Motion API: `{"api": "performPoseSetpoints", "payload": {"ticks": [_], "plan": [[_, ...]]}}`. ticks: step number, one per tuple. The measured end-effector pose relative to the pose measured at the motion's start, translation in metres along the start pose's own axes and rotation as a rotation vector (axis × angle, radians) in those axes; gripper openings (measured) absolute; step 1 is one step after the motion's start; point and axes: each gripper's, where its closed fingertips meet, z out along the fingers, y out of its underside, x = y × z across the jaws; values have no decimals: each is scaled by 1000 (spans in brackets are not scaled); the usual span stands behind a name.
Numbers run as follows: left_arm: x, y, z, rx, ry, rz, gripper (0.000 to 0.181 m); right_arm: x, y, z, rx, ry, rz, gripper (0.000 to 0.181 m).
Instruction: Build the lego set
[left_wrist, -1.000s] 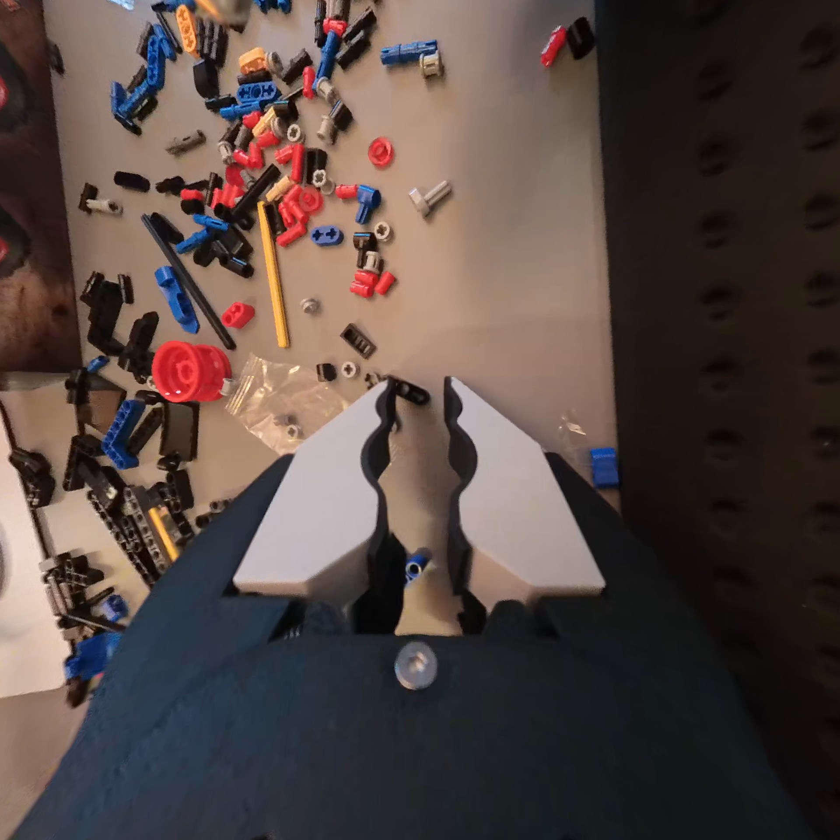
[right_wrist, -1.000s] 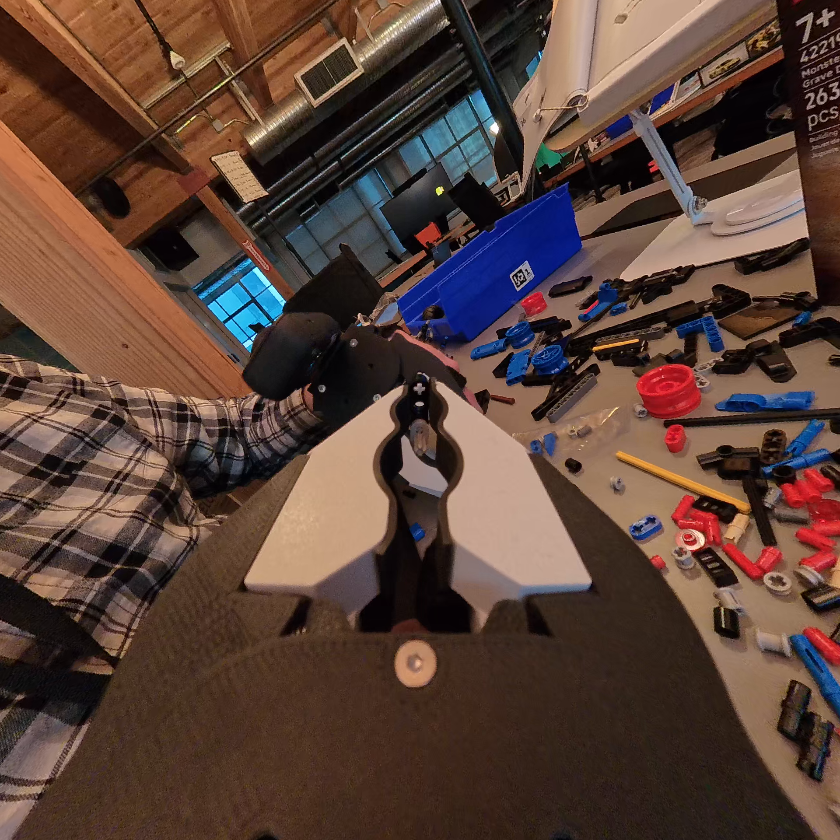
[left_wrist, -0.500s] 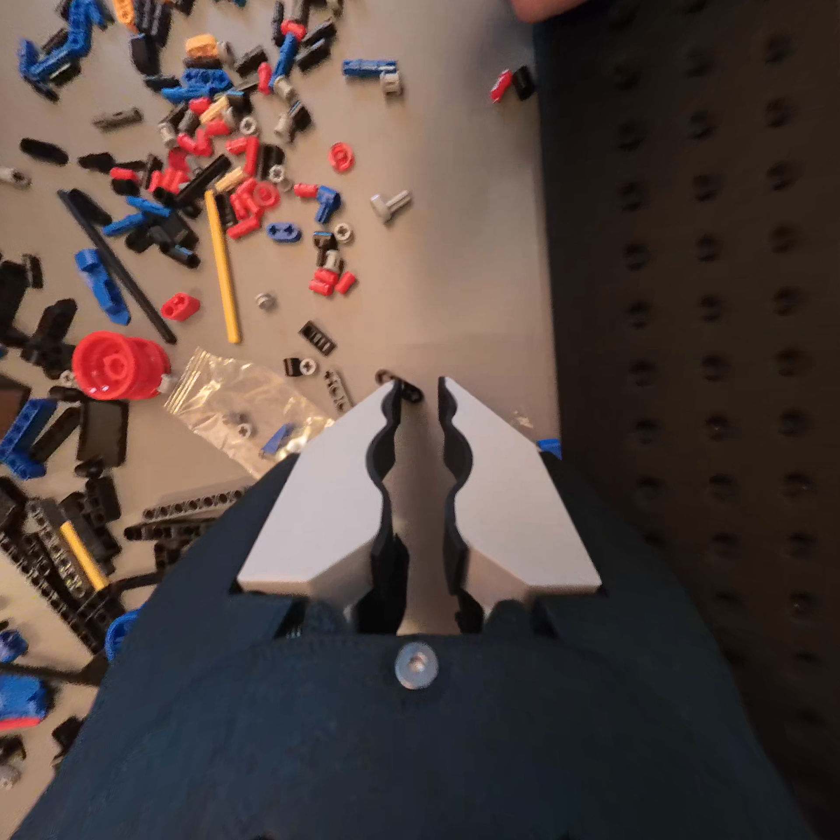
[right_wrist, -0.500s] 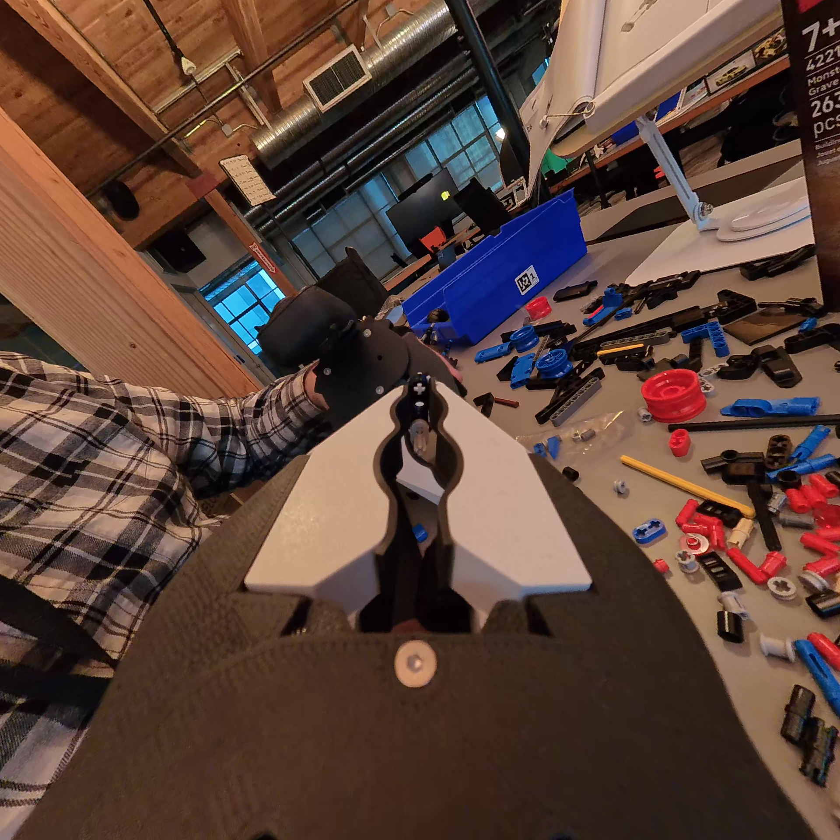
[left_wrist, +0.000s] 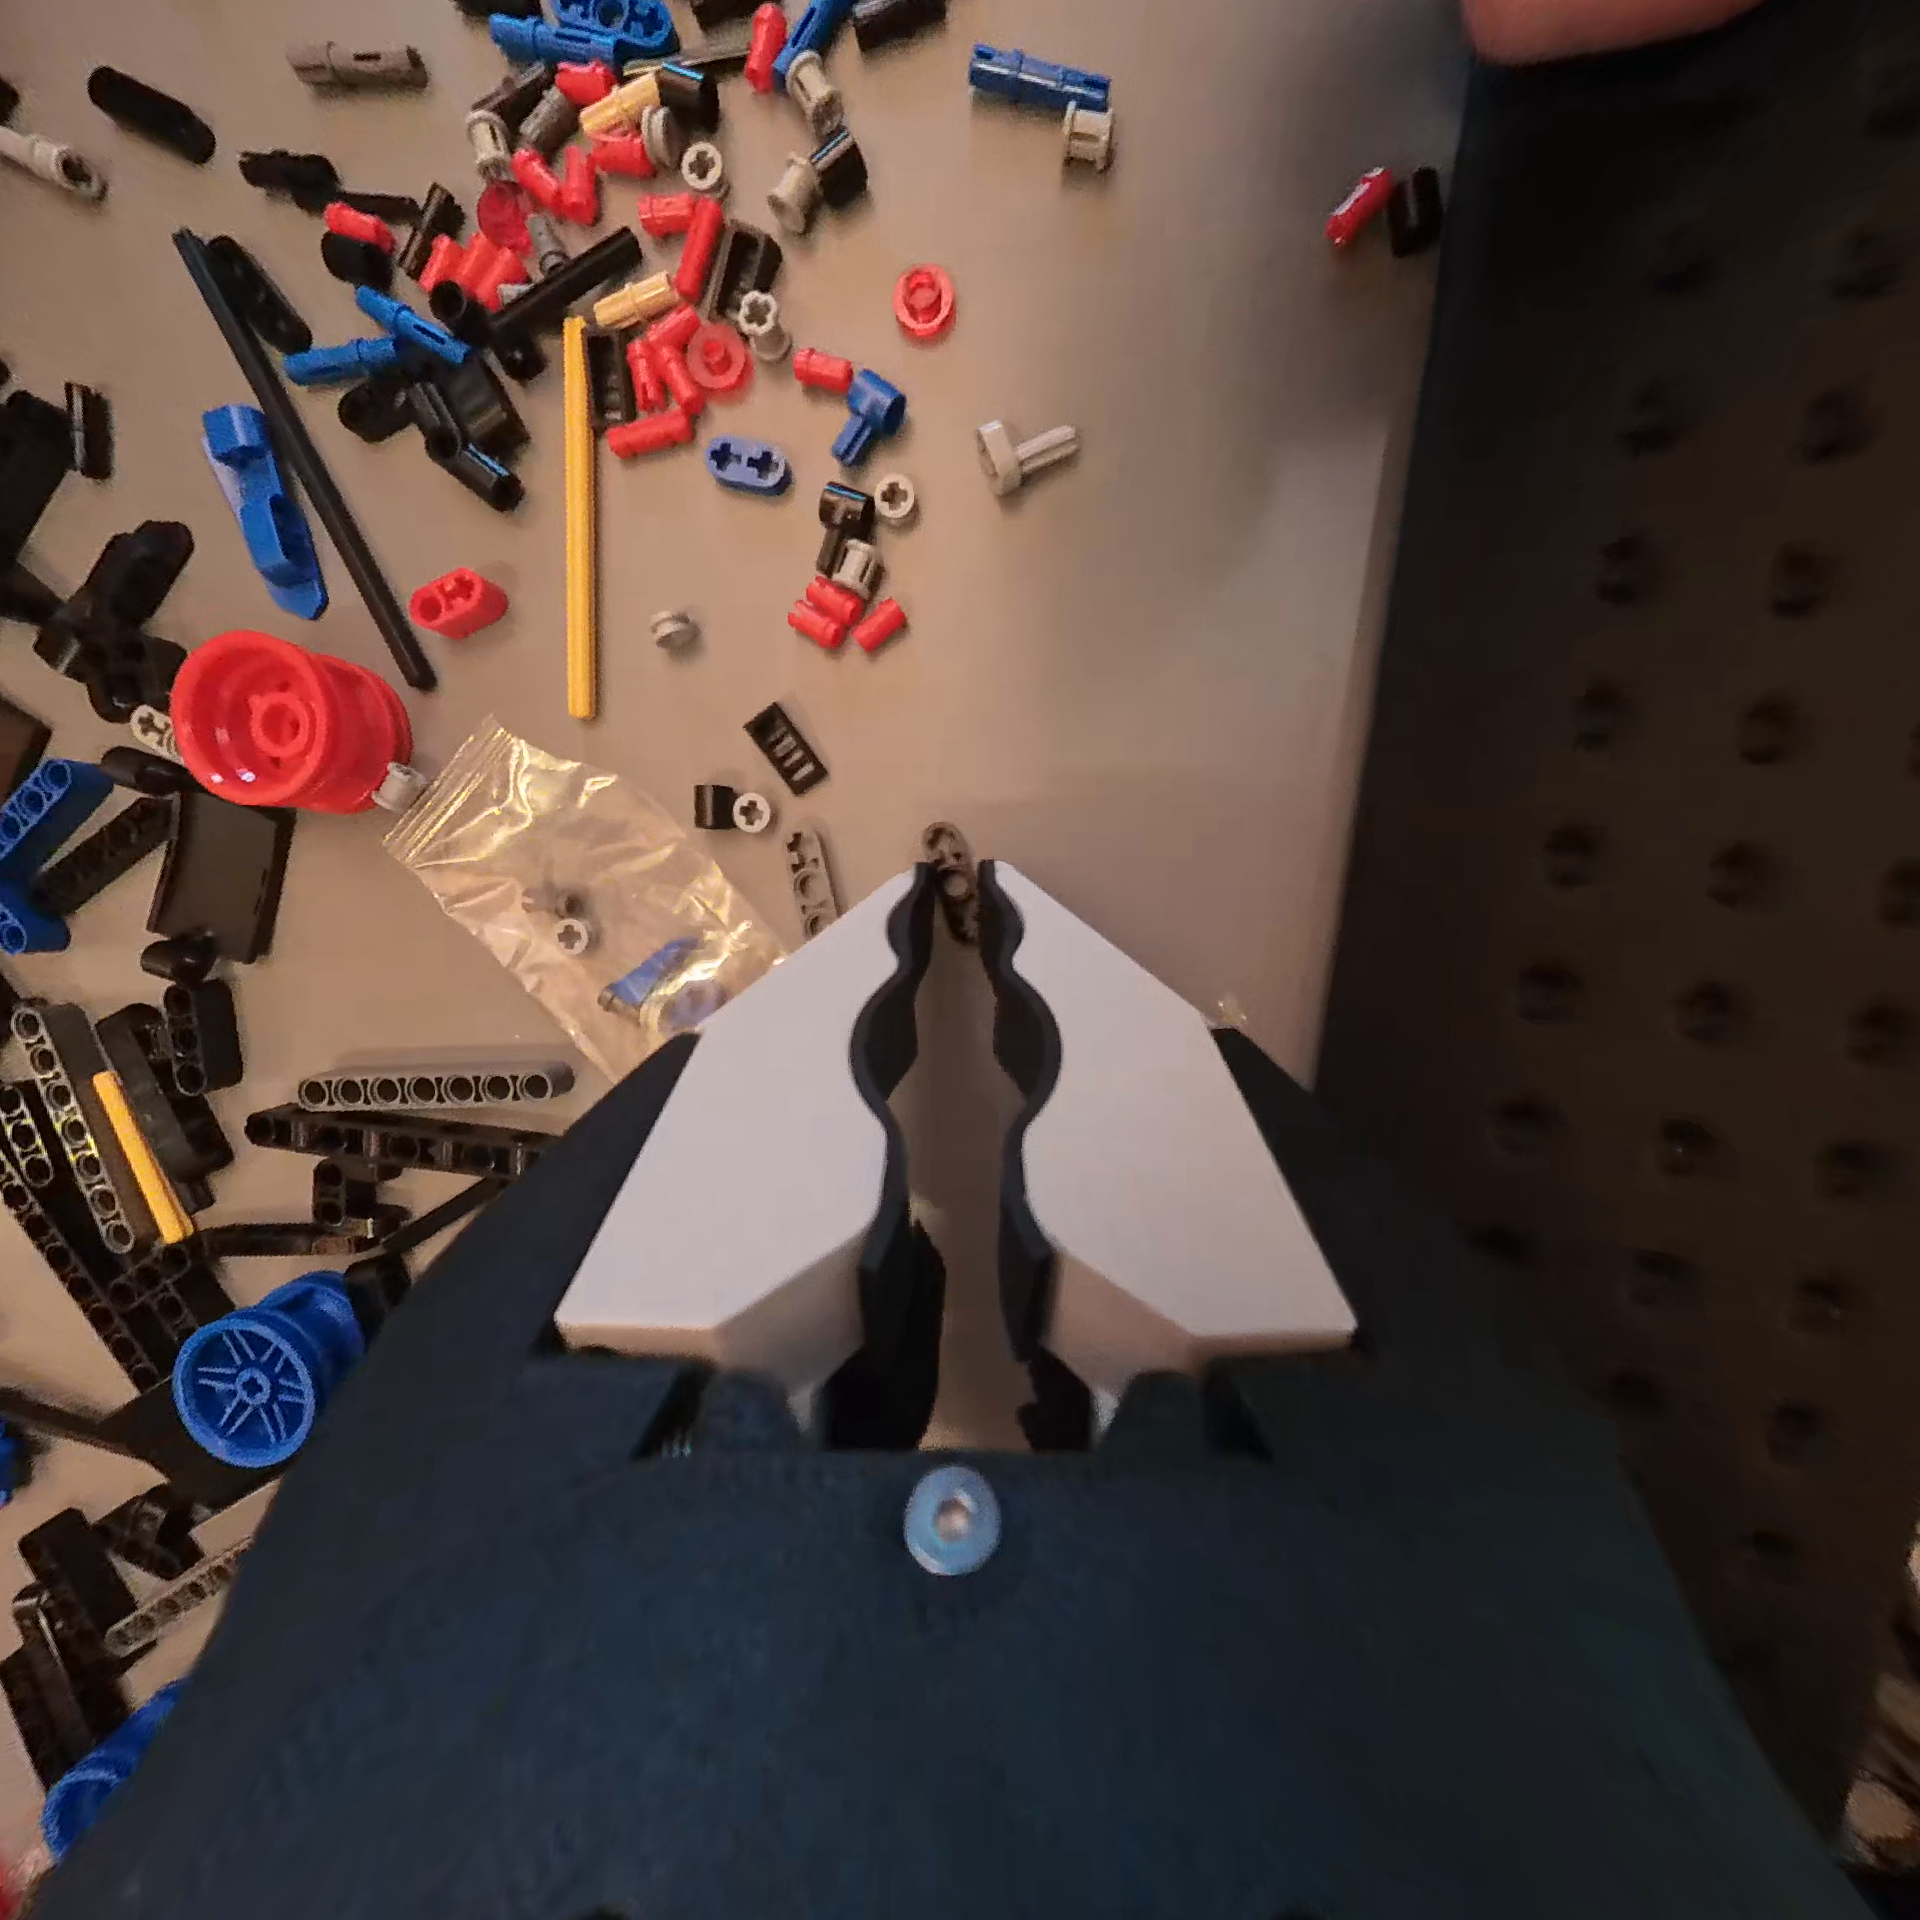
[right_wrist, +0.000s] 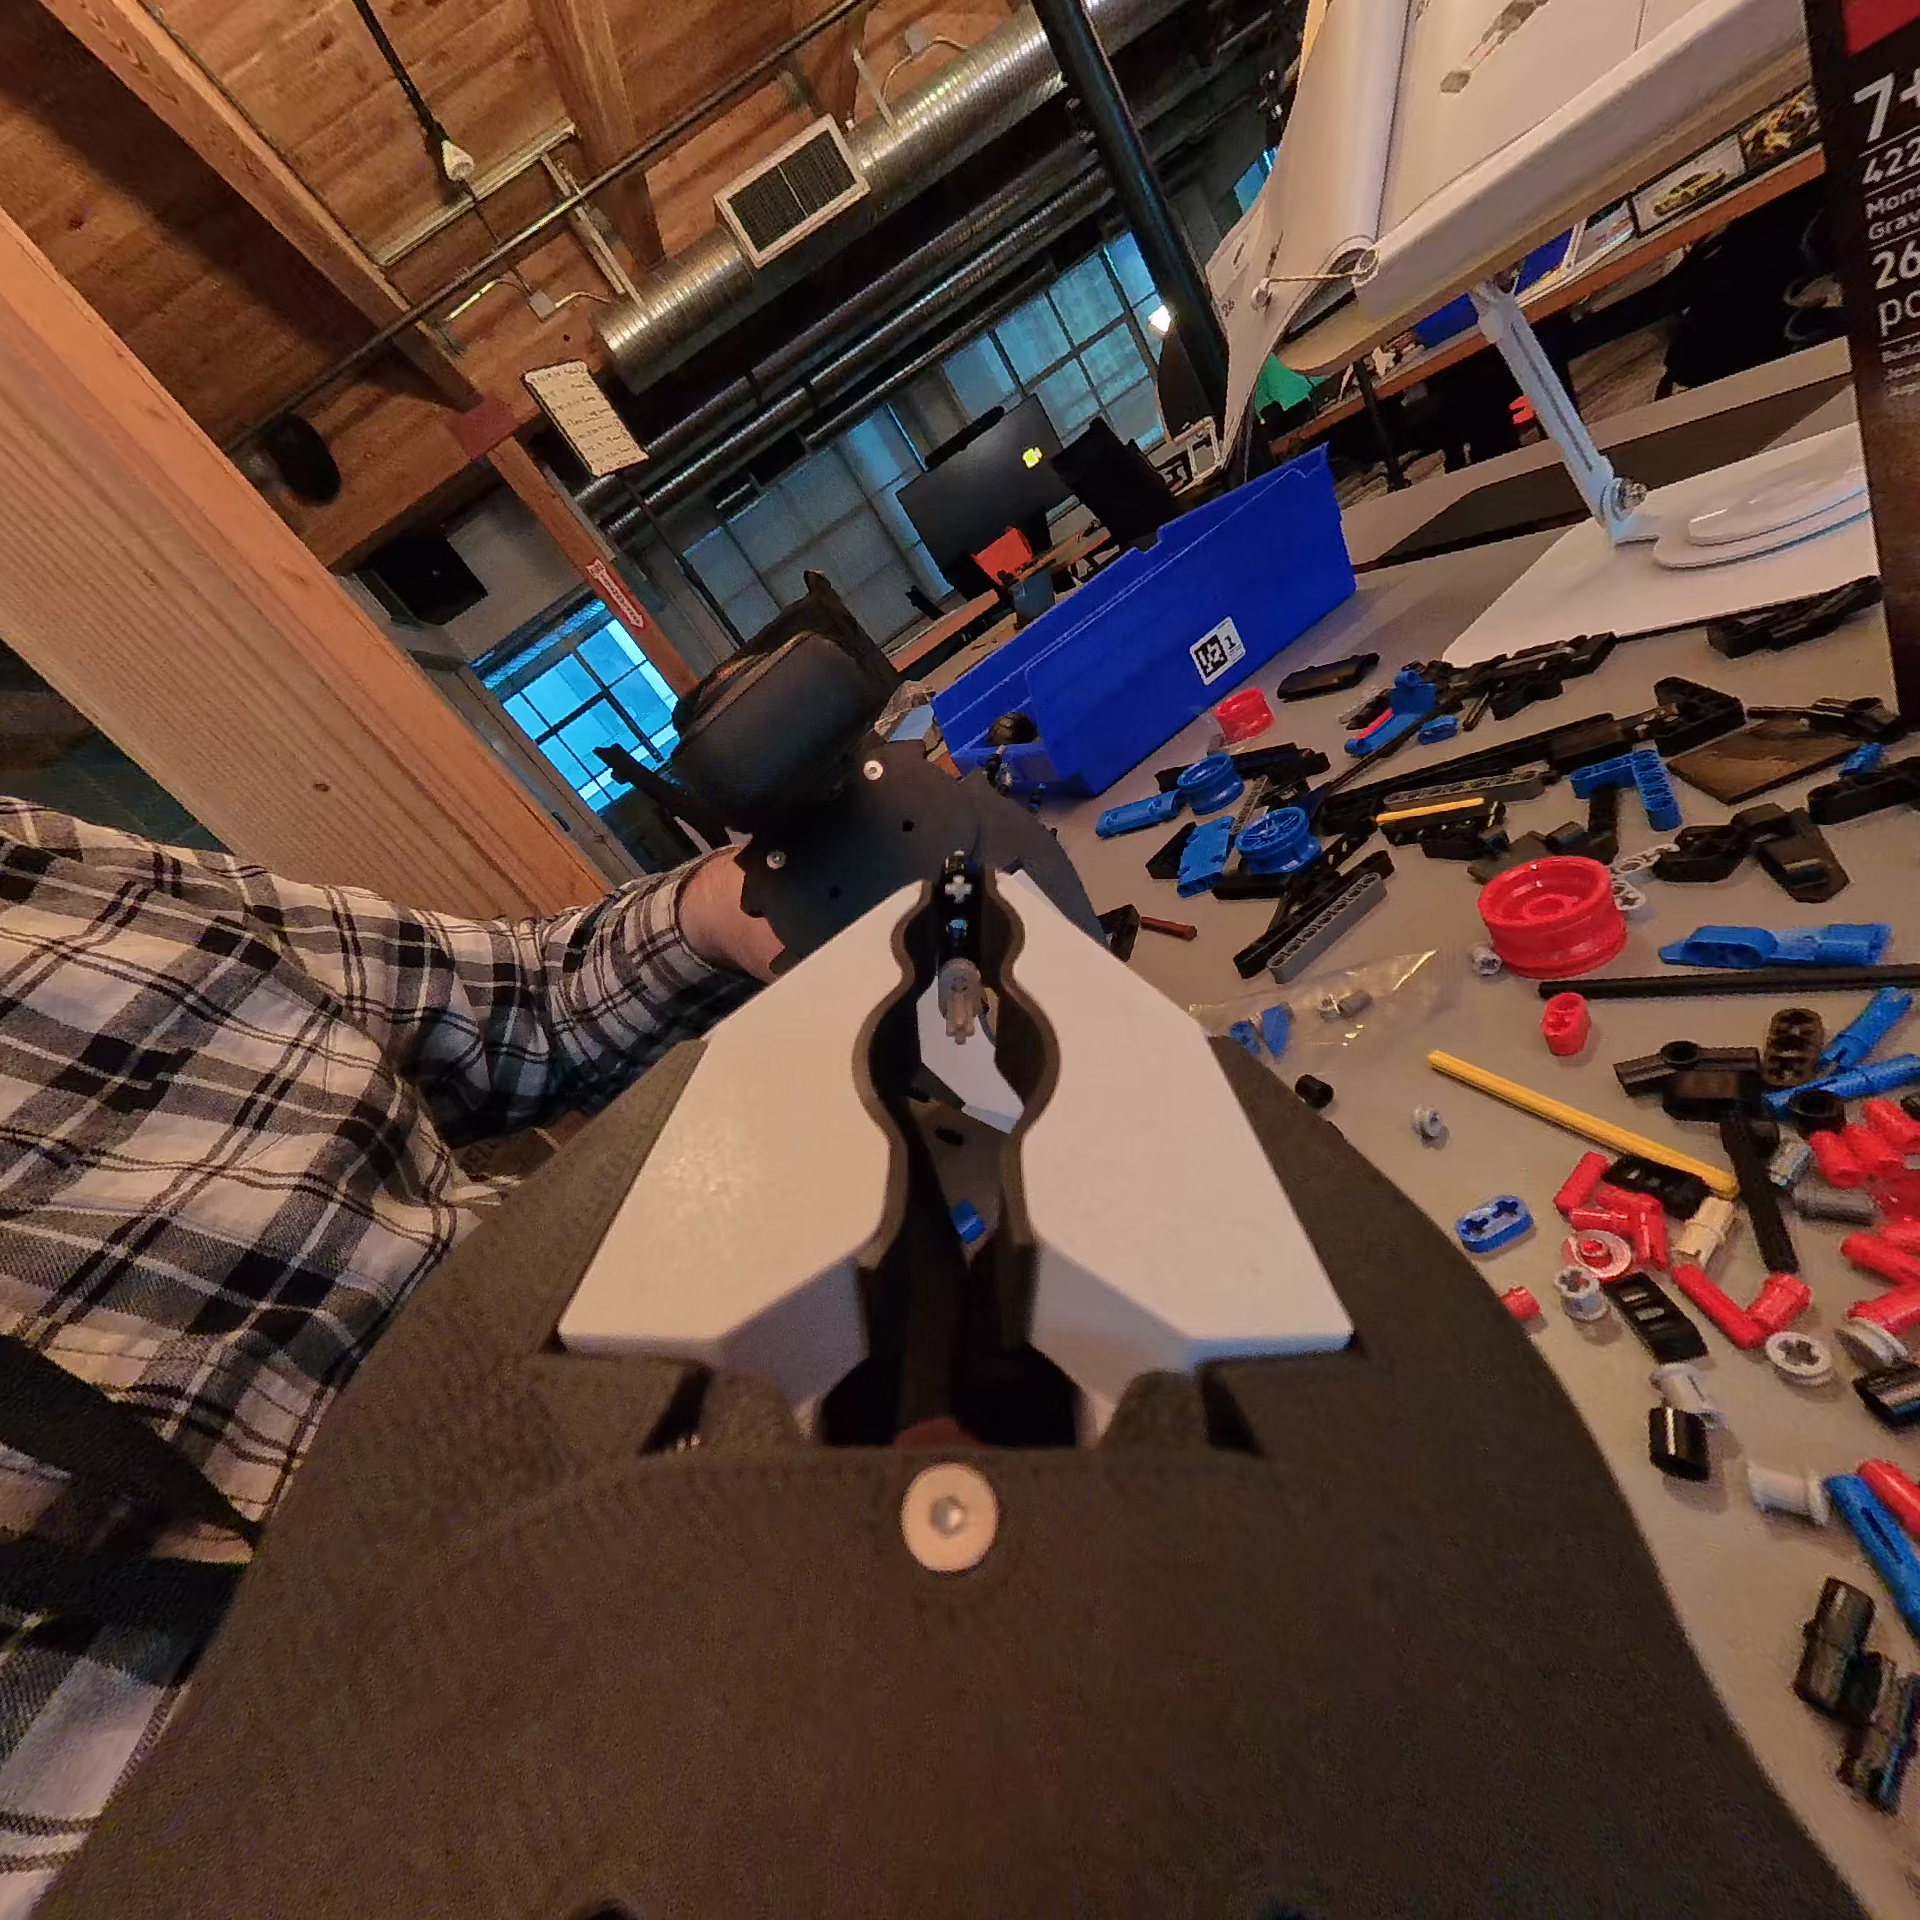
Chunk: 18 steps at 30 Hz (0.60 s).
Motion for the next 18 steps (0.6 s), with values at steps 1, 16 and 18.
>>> {"api": "performPoseSetpoints", "payload": {"ticks": [1, 16, 18], "plan": [[0, 0, 0, 6, -7, 9, 6, 0, 0, 0, 0, -2, -2, 6], [-9, -77, -131, 1053, 260, -335, 5, -21, -20, 10, 102, 9, -142, 6], [-8, -80, -138, 1120, 305, -365, 5, -26, -22, 16, 113, 0, -150, 6]]}}
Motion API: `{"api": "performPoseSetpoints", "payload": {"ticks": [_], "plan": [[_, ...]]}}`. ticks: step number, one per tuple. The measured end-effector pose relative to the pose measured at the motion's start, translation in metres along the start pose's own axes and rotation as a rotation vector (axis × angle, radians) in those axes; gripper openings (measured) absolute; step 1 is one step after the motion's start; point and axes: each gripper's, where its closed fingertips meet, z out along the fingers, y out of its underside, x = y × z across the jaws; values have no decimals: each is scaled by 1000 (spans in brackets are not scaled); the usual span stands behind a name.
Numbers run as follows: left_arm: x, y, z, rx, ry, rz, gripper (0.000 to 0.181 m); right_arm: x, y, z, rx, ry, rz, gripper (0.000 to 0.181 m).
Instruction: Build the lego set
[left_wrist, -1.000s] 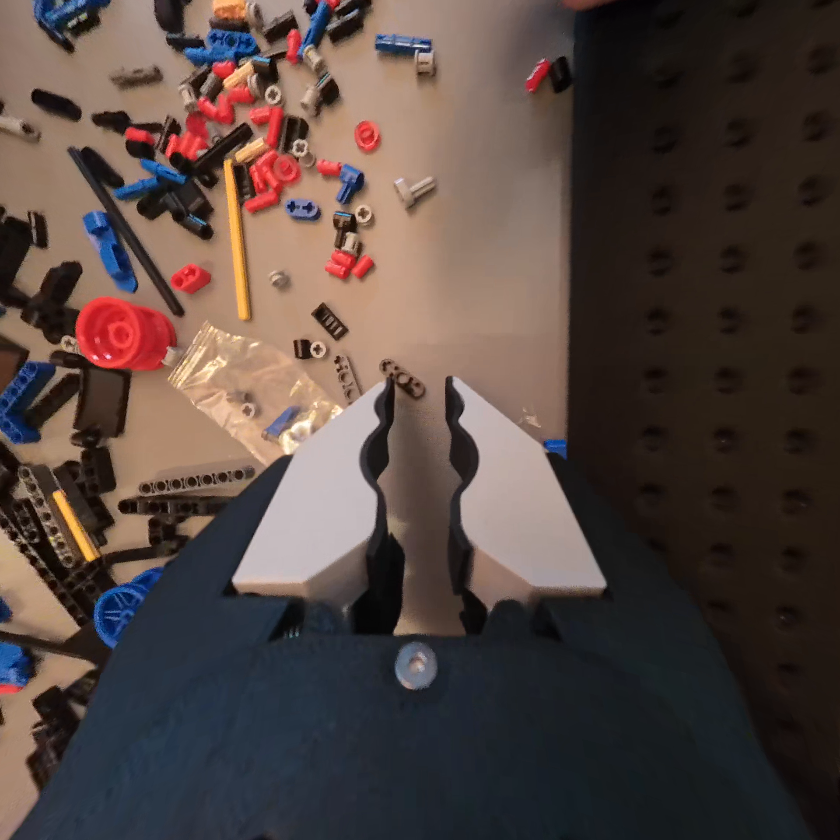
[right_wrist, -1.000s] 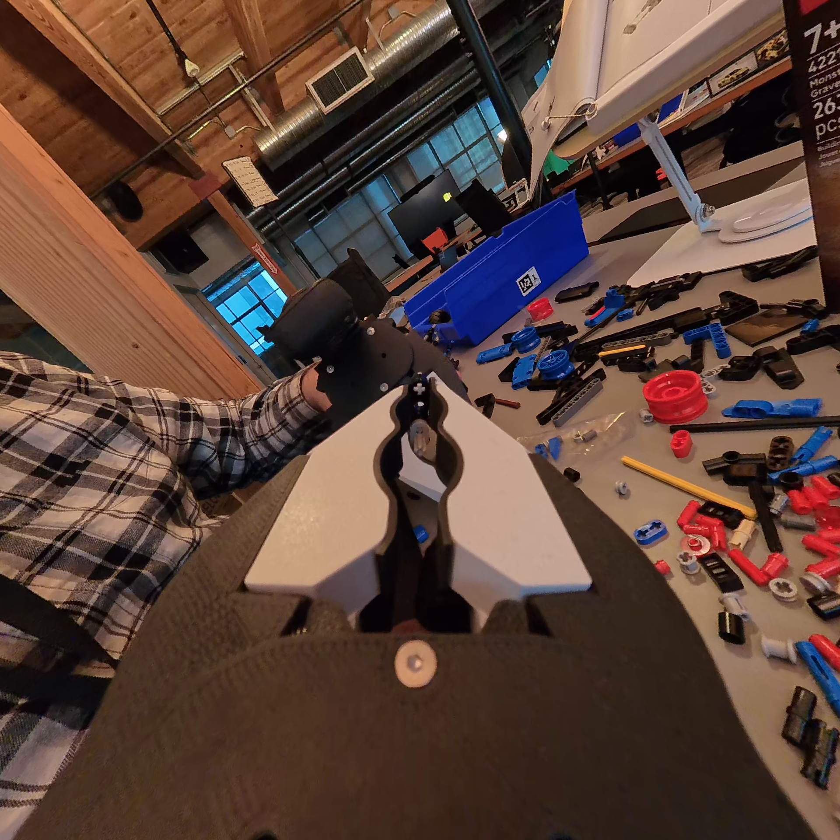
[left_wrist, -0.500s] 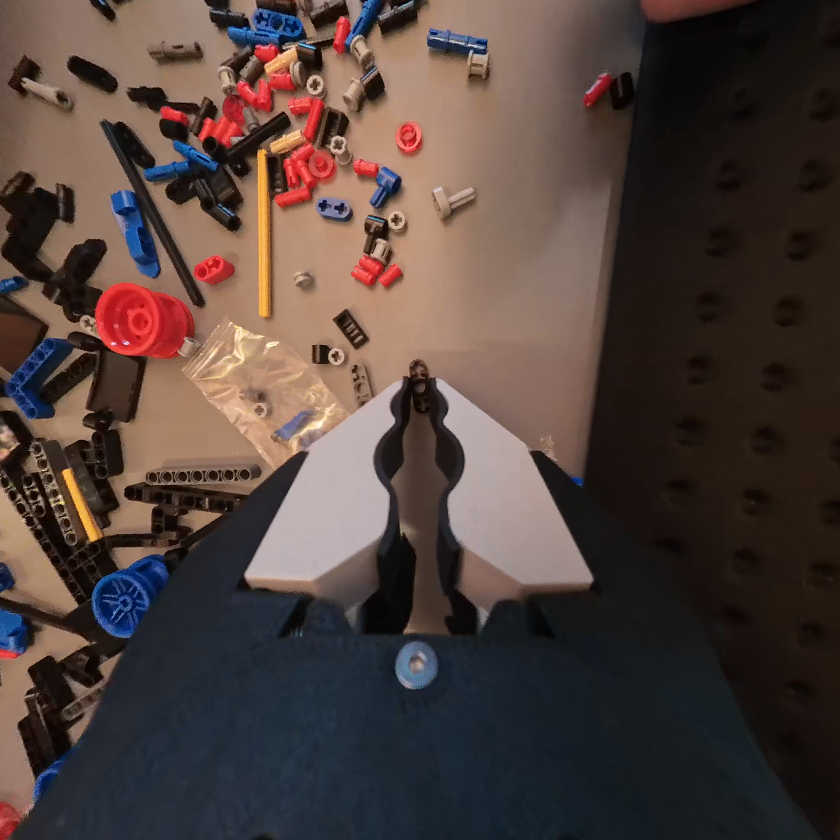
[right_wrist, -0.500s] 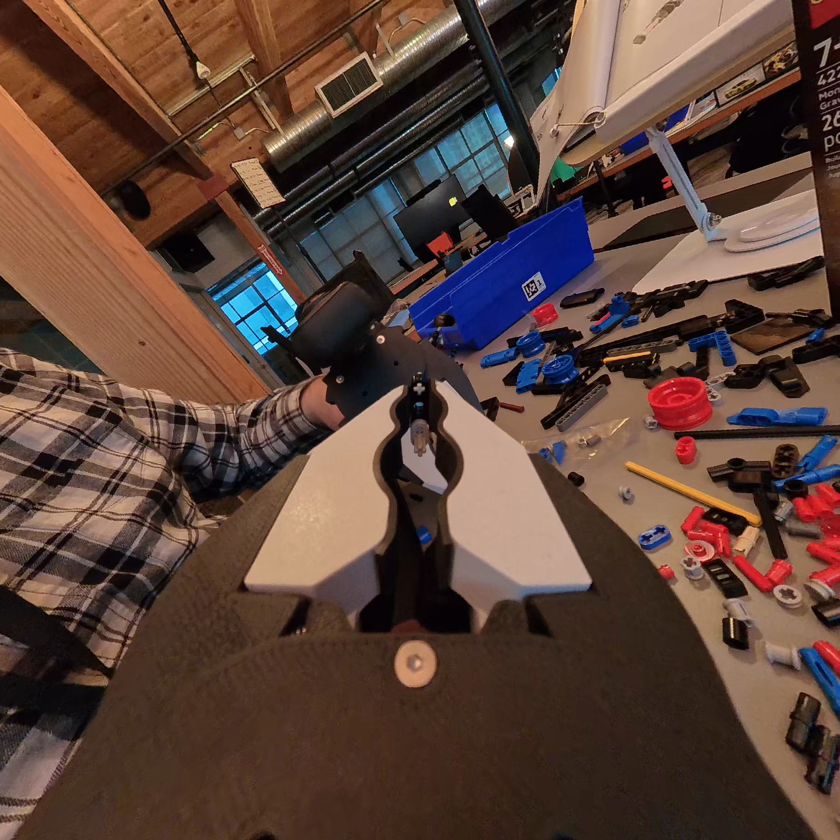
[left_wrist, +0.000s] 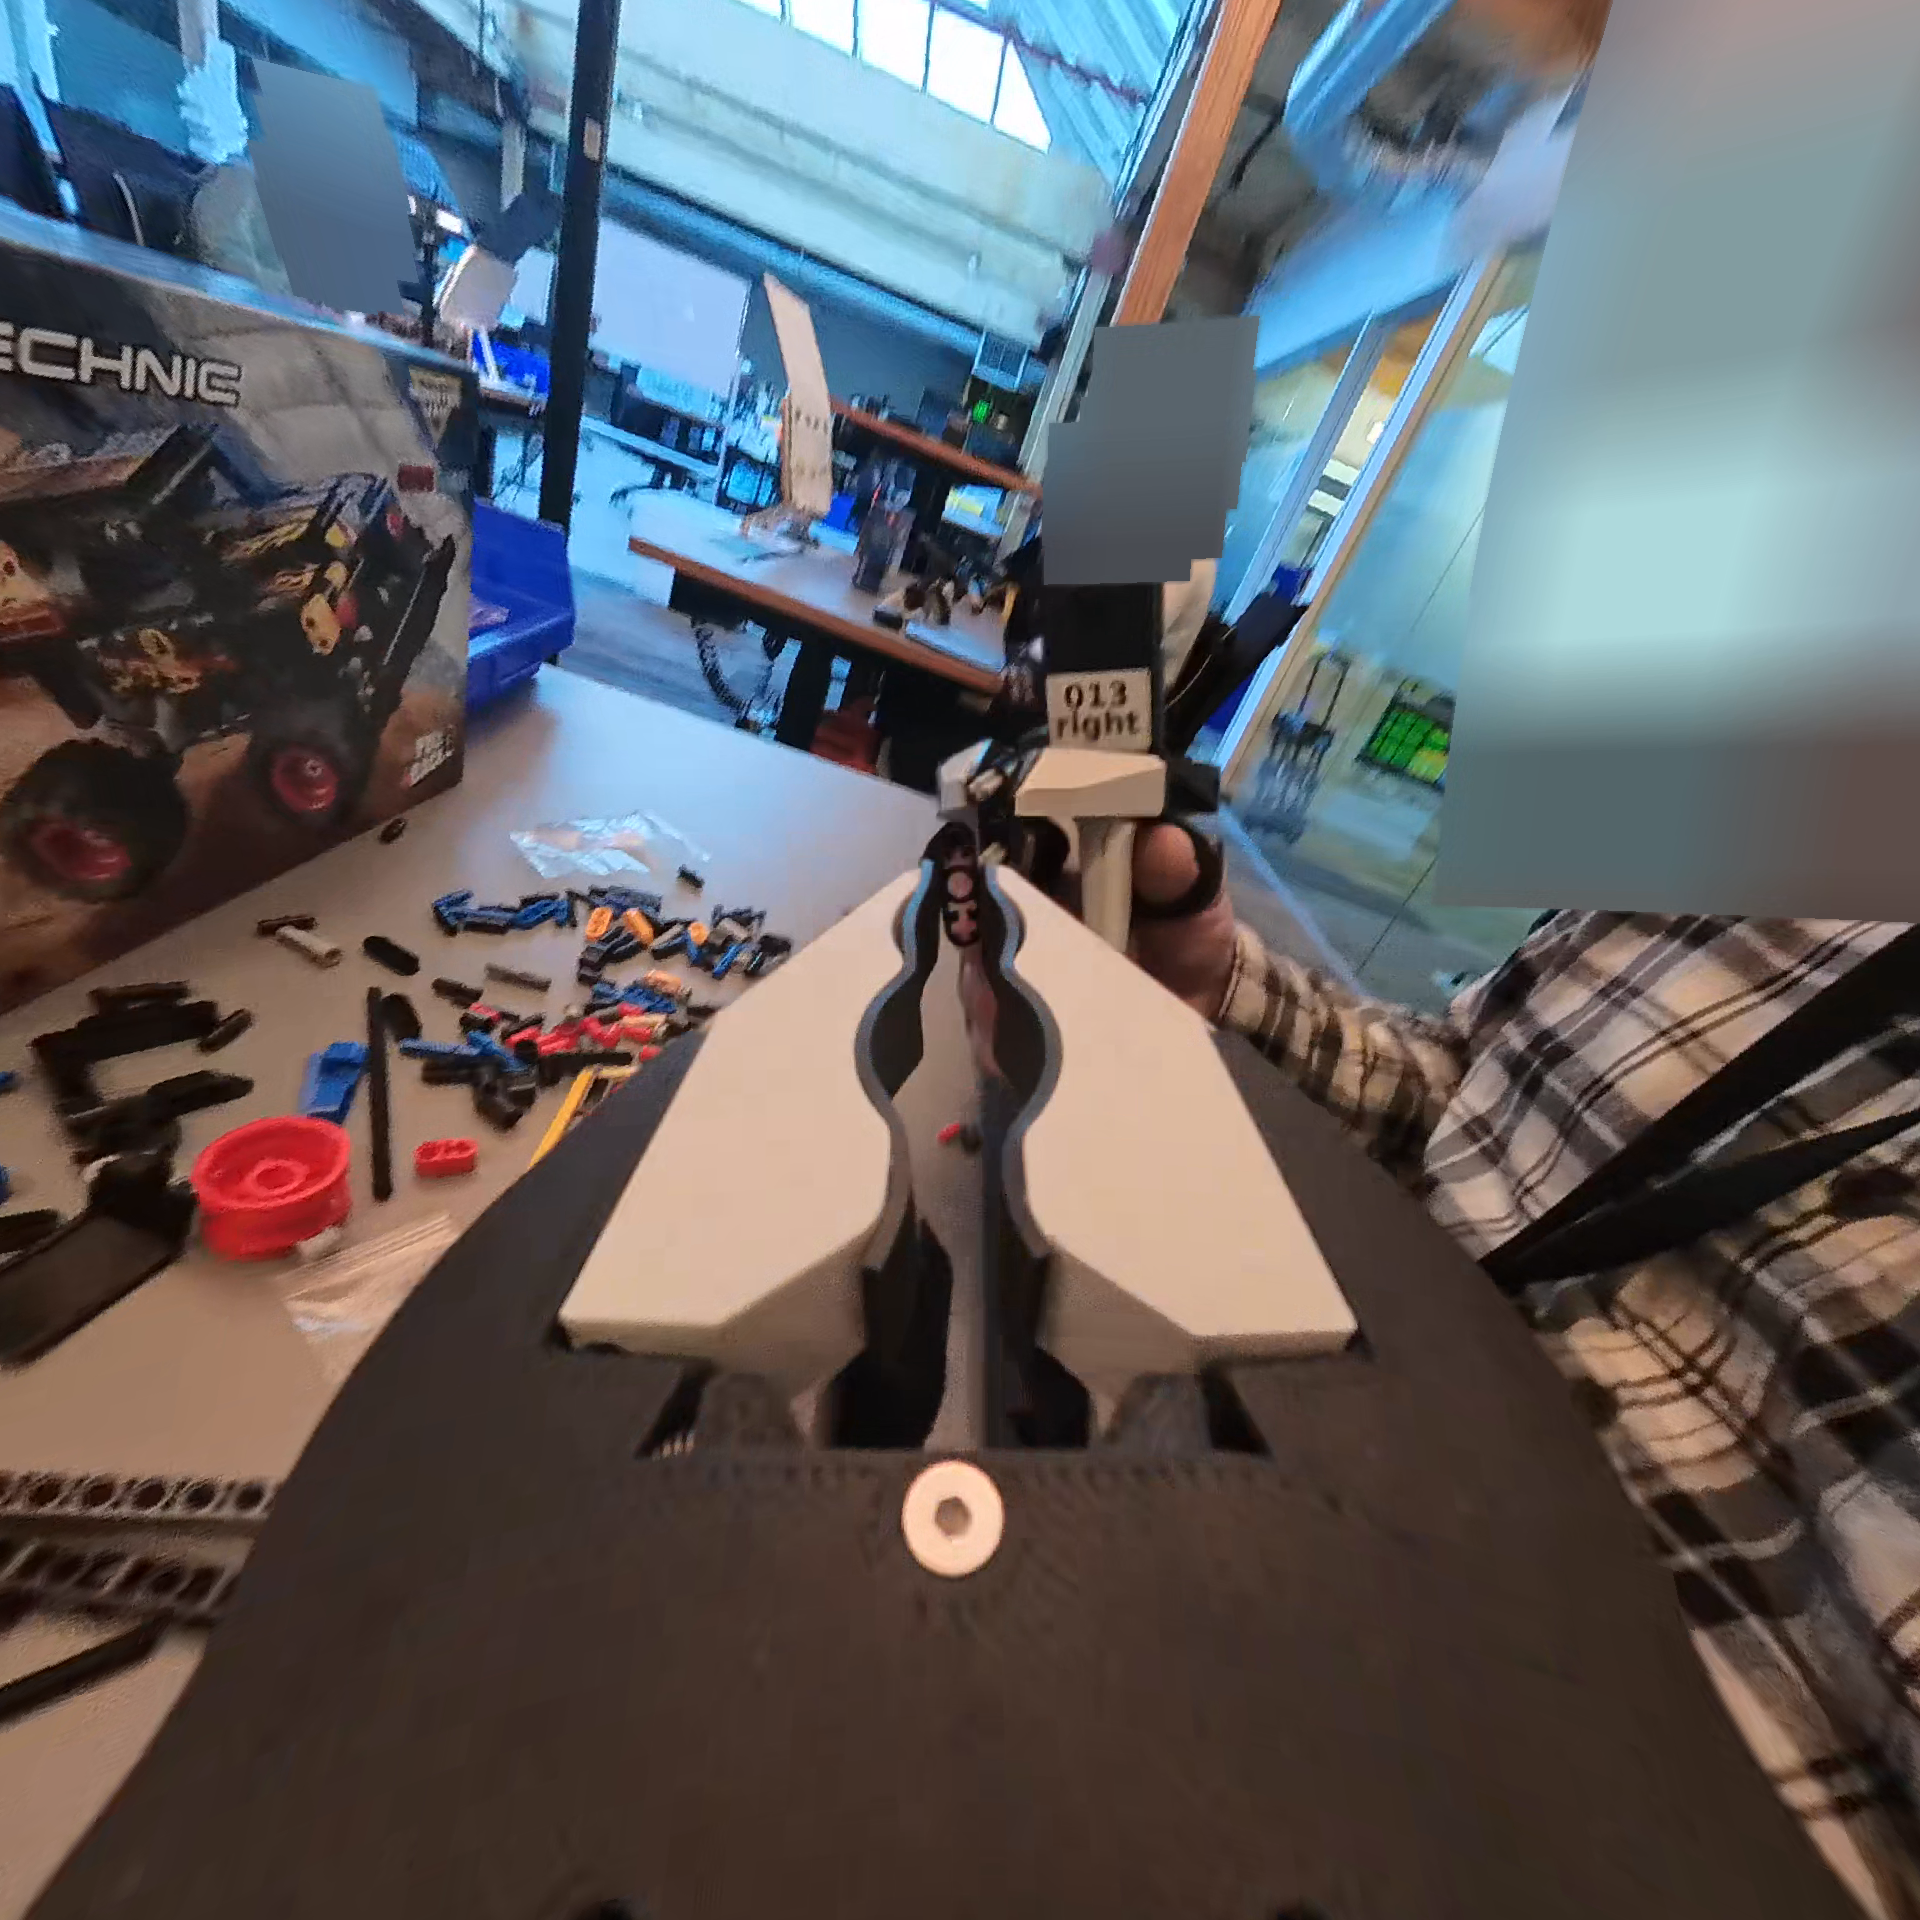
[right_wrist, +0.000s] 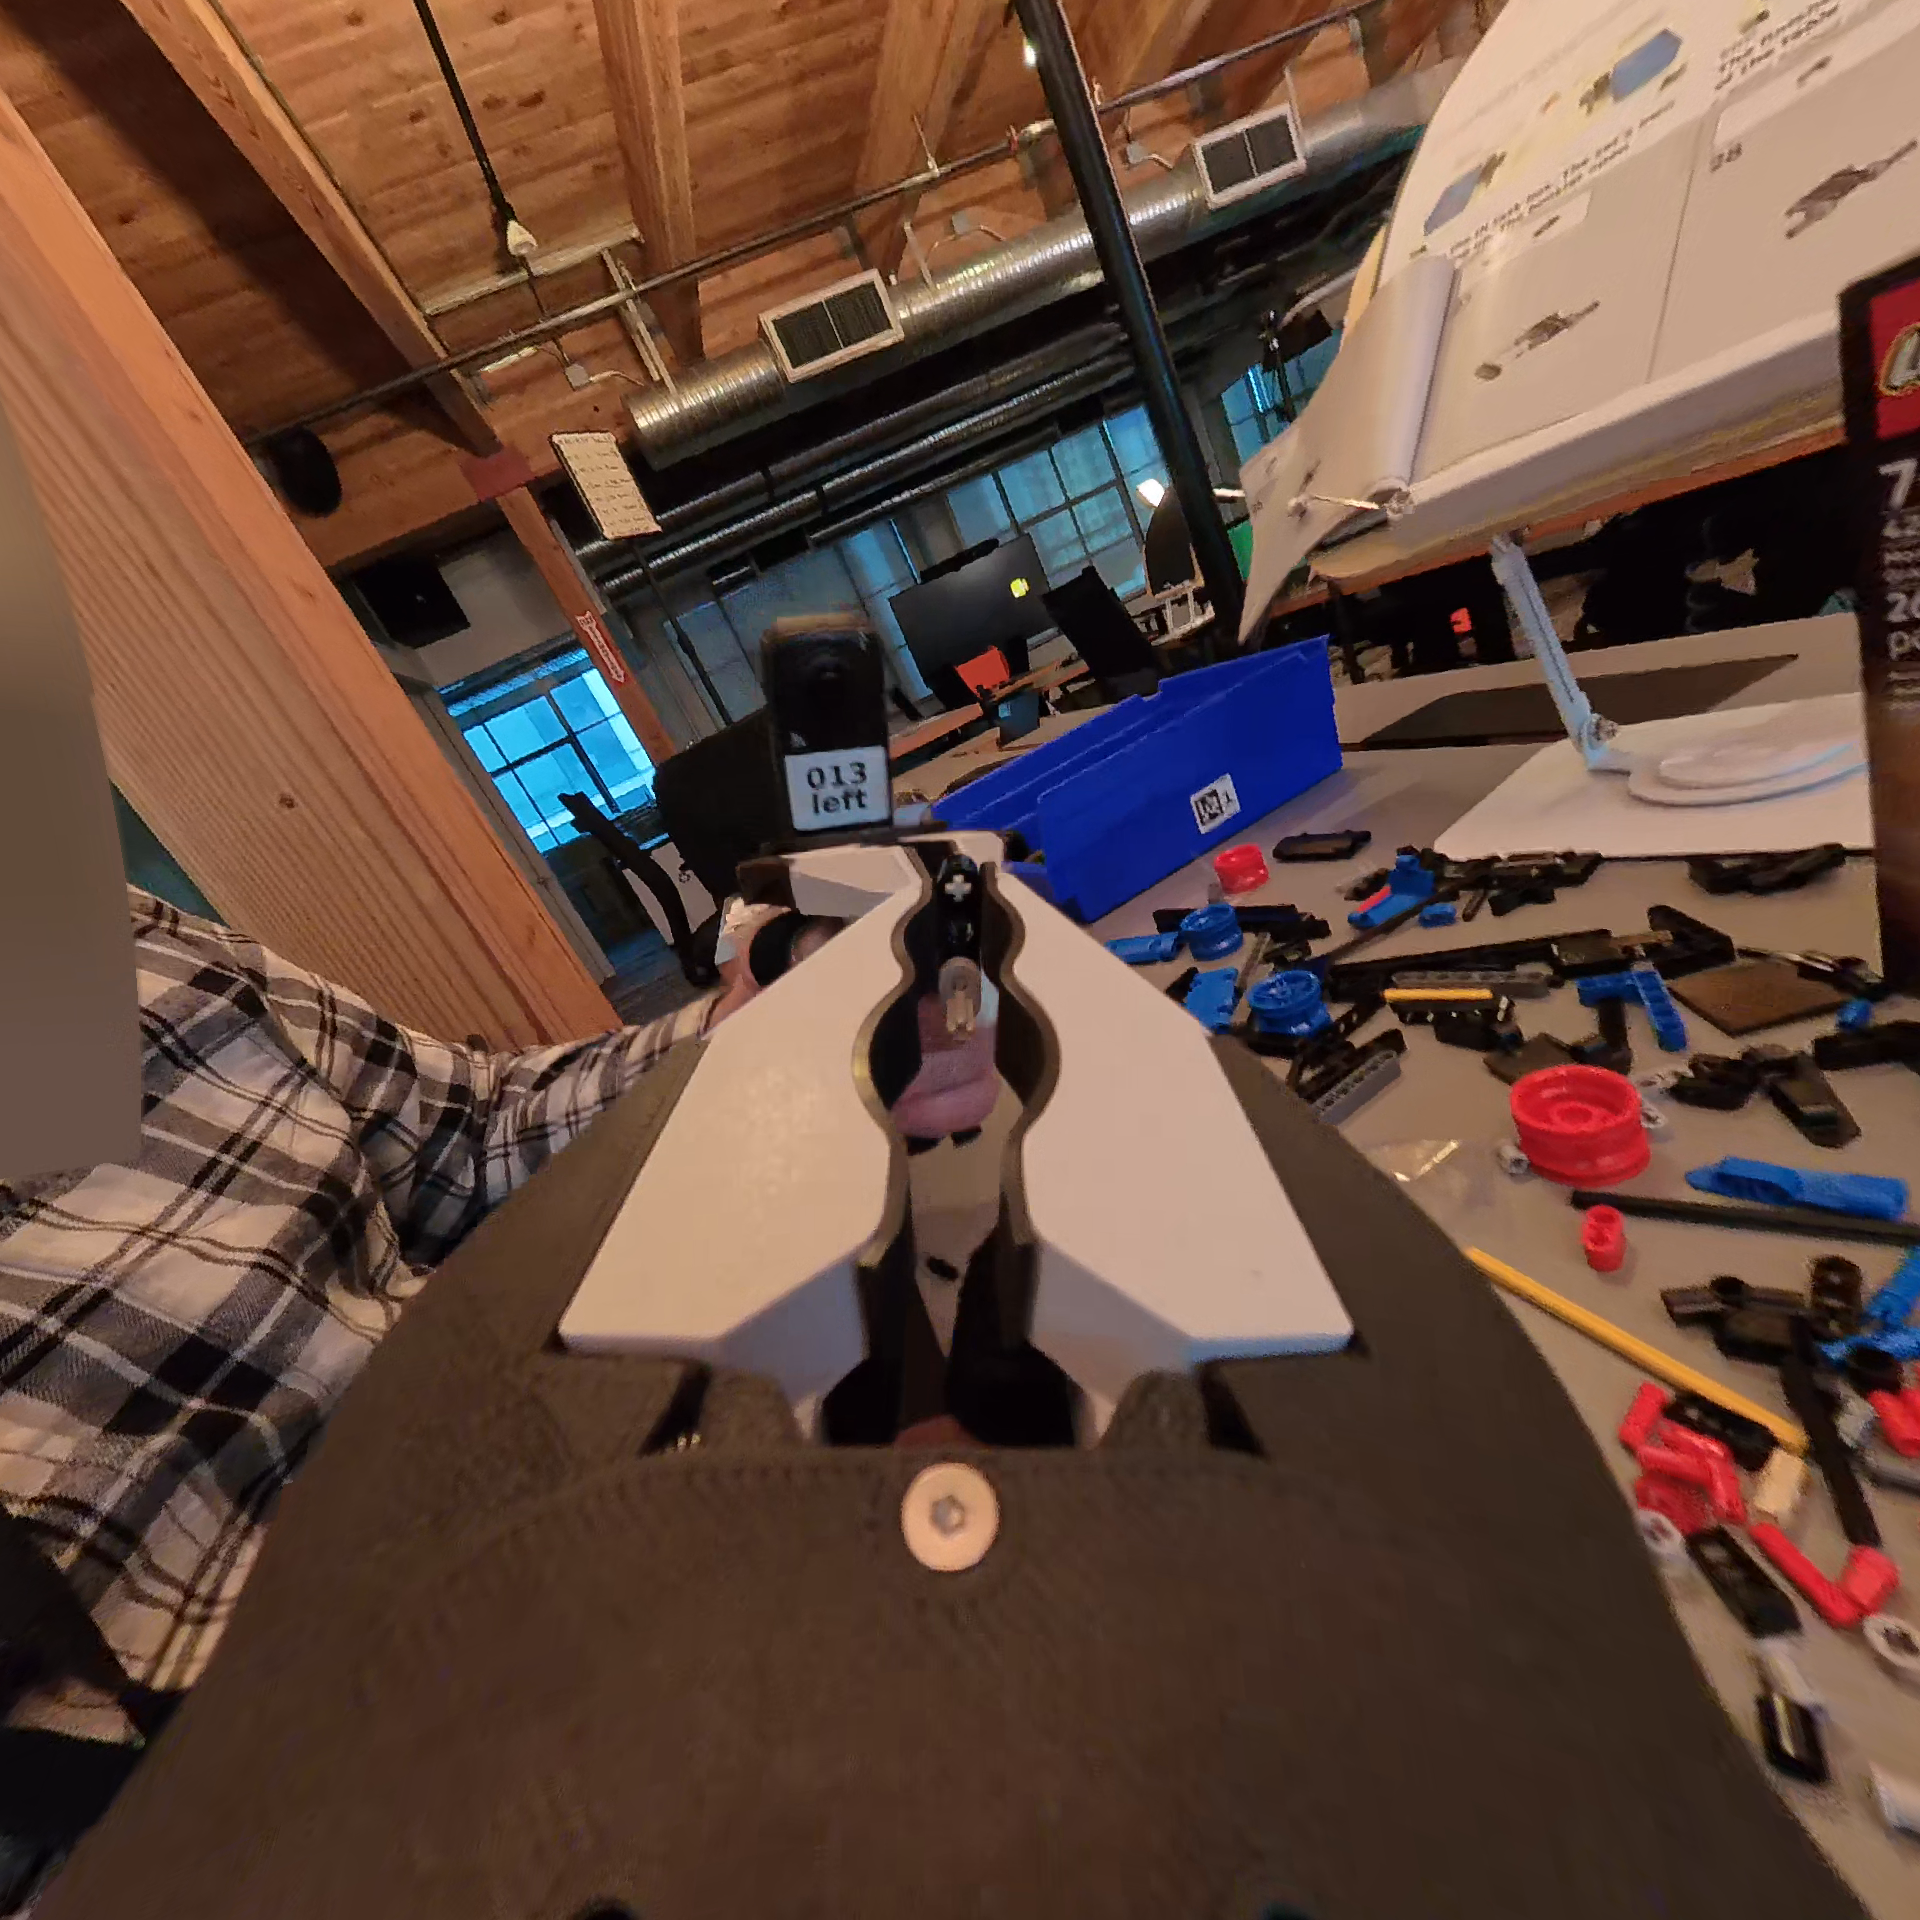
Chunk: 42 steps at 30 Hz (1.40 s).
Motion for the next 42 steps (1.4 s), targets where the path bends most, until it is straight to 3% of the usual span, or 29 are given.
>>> {"api": "performPoseSetpoints", "payload": {"ticks": [6, 19, 26, 42], "plan": [[8, -17, -3, 164, 92, -107, 5, -9, -7, 13, 59, -24, 1, 6], [13, -25, -4, 248, 169, -169, 5, -15, -10, 24, 87, -48, 10, 6], [12, -21, -5, 131, 120, -50, 5, -14, -6, 24, 5, -39, -35, 6], [2, 3, -9, -309, 61, 293, 5, -5, 15, 23, -222, -50, -103, 6]]}}
